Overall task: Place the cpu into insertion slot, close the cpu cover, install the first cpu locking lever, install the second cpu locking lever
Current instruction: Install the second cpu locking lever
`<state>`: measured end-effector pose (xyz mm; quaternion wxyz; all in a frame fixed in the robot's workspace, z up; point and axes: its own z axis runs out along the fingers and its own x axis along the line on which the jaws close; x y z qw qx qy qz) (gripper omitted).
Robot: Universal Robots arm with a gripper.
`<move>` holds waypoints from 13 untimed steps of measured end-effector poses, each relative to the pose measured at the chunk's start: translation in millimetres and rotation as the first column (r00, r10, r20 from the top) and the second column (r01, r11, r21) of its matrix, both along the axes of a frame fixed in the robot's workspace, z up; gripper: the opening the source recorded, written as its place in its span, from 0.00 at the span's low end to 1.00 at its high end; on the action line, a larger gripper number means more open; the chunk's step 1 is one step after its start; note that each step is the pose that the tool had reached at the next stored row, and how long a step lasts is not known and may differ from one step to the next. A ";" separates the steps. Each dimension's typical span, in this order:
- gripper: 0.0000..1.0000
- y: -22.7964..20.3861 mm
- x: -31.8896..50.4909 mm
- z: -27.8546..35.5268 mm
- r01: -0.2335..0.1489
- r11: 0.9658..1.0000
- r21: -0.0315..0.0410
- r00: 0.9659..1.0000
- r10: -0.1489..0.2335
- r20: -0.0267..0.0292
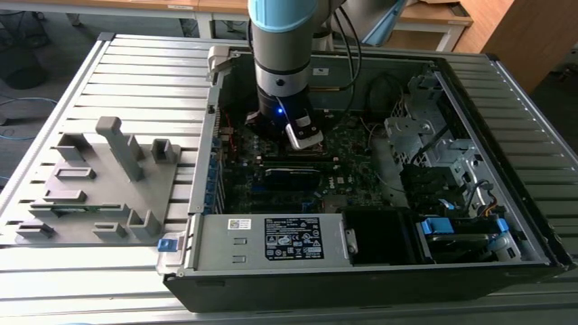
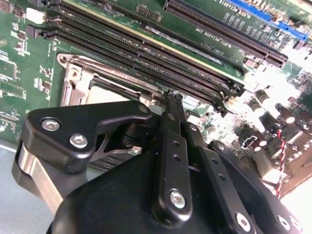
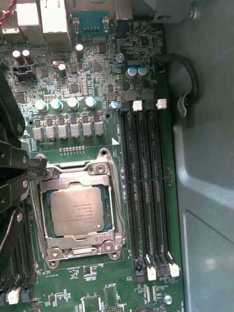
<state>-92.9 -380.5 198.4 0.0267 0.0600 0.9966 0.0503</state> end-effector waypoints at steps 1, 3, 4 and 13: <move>0.11 -0.2 -0.2 -0.2 0.000 1.000 0.005 1.000 0.000 0.000; 0.11 -0.5 -0.7 -0.6 0.000 1.000 0.014 1.000 0.000 0.000; 0.11 -0.7 -1.0 -0.8 0.000 1.000 0.017 1.000 0.000 0.000; 0.11 -2.2 -7.0 -4.2 0.000 0.999 0.035 1.000 0.000 0.000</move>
